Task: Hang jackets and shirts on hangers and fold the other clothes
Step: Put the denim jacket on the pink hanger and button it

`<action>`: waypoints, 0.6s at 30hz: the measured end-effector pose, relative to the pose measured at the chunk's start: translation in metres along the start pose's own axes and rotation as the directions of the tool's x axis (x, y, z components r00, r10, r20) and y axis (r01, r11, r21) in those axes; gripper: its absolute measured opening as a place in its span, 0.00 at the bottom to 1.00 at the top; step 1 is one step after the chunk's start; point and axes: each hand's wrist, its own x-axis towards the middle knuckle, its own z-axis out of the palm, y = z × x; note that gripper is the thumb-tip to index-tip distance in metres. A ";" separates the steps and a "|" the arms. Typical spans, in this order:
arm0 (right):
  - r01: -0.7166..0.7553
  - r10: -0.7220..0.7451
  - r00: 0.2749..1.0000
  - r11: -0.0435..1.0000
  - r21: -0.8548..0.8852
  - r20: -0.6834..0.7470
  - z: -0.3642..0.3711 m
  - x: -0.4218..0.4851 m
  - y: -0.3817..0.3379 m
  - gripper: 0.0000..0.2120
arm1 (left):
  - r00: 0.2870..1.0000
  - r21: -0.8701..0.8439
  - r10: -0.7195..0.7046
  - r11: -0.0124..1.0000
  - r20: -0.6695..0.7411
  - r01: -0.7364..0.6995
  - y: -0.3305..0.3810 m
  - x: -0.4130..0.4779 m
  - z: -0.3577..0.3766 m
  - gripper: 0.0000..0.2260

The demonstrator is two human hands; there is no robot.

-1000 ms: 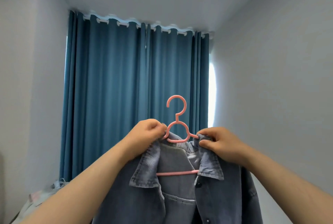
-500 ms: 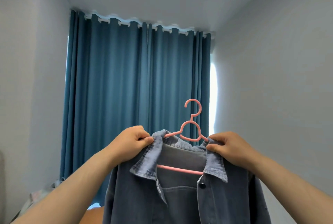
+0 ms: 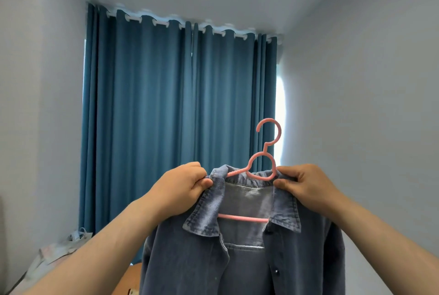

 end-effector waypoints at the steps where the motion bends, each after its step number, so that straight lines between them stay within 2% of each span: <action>1: 0.017 -0.017 1.000 1.000 -0.005 -0.014 0.001 0.002 -0.003 0.08 | 1.000 -0.016 -0.008 1.000 -0.006 0.008 0.000 0.000 0.000 0.13; 3: 0.038 -0.039 0.999 0.999 -0.019 -0.037 0.003 0.005 -0.005 0.07 | 1.000 -0.057 -0.026 0.998 -0.003 0.026 -0.003 0.000 0.000 0.13; 7: 0.062 -0.061 0.998 0.997 -0.045 0.021 0.003 0.002 -0.002 0.07 | 0.992 -0.224 -0.118 0.969 -0.039 0.106 -0.022 -0.001 0.000 0.18; 10: 0.096 -0.087 0.994 0.986 -0.139 0.073 0.002 -0.001 0.001 0.04 | 0.985 -0.156 -0.172 0.974 -0.021 0.166 -0.033 -0.002 -0.003 0.20; 13: 0.210 -0.164 0.970 0.935 -0.287 0.177 0.008 0.001 -0.002 0.04 | 0.990 -0.033 -0.142 0.989 -0.013 0.141 -0.032 0.010 -0.018 0.22; 15: 0.207 -0.168 0.974 0.929 -0.305 0.150 0.005 0.002 -0.005 0.04 | 0.994 -0.037 -0.106 0.994 -0.033 0.105 -0.026 0.019 -0.029 0.20; 16: 0.187 -0.157 0.980 0.935 -0.303 0.120 0.002 0.001 -0.006 0.03 | 0.995 -0.091 -0.101 0.991 -0.022 0.099 -0.022 0.021 -0.032 0.19; 18: 0.115 -0.116 0.993 0.965 -0.234 0.011 -0.005 -0.004 -0.005 0.02 | 0.986 -0.284 -0.135 0.946 0.101 0.158 -0.010 0.015 -0.037 0.19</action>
